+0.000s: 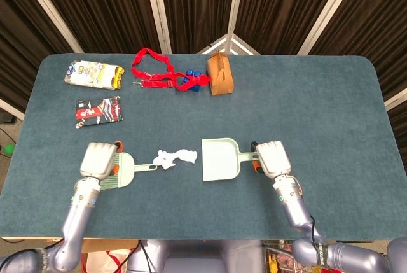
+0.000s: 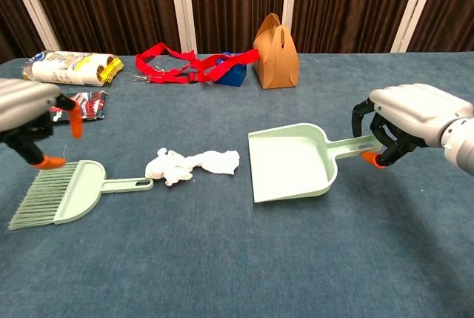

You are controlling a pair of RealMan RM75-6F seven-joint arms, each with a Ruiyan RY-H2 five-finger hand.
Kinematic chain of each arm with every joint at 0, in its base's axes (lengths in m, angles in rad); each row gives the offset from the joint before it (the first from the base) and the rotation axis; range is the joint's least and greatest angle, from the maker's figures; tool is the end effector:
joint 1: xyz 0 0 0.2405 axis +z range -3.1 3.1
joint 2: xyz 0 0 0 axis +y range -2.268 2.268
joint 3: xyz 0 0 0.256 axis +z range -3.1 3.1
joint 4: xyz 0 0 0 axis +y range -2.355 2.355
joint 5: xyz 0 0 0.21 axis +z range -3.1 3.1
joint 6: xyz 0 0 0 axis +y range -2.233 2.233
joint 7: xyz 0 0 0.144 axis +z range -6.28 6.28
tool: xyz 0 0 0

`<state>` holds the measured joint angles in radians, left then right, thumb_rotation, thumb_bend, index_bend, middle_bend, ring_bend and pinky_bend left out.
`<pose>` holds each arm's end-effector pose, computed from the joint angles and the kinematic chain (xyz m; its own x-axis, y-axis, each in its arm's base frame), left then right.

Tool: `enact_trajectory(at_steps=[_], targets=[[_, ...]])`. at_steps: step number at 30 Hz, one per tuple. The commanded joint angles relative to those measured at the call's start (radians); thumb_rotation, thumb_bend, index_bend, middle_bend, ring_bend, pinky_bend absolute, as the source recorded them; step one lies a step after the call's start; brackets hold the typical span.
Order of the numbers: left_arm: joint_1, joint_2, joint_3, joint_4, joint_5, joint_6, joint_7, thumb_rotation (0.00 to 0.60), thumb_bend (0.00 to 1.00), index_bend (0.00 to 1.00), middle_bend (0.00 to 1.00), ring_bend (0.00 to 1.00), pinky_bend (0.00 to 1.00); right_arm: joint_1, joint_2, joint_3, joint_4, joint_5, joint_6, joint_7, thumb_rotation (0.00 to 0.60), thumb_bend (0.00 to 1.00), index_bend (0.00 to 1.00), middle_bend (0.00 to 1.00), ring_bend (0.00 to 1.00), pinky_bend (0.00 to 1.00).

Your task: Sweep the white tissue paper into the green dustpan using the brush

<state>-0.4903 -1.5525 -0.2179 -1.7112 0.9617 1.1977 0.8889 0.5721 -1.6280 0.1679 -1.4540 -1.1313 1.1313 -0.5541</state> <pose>-0.1862 0.2874 0.0055 0.6059 0.2170 0.7654 0.7950 -0.1300 -0.5924 -0.1894 -0.3125 -0.0183 0.5336 -0.1585 0.8308 -0.8372 -0.2384 0.4922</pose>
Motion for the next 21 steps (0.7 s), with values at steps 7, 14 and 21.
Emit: enact_trajectory(at_steps=[7, 14, 21], targets=[[-0.078, -0.111, -0.006, 0.035, -0.130, 0.039, 0.094, 0.600, 0.36, 0.45, 1.00, 1.00, 1.00, -0.003, 0.008, -0.004, -0.002, 0.000, 0.004, 0.004, 0.600, 0.45, 0.59, 0.80, 0.78, 0.80], [-0.100, -0.157, -0.005, 0.063, -0.216, 0.050, 0.092, 0.600, 0.40, 0.43, 1.00, 1.00, 1.00, -0.005, 0.013, -0.009, -0.002, -0.005, 0.005, 0.011, 0.600, 0.45, 0.59, 0.80, 0.78, 0.80], [-0.110, -0.171, 0.002, 0.075, -0.248, 0.057, 0.071, 0.600, 0.41, 0.42, 1.00, 1.00, 1.00, -0.008, 0.018, -0.013, 0.006, -0.010, 0.003, 0.023, 0.600, 0.45, 0.60, 0.80, 0.78, 0.80]])
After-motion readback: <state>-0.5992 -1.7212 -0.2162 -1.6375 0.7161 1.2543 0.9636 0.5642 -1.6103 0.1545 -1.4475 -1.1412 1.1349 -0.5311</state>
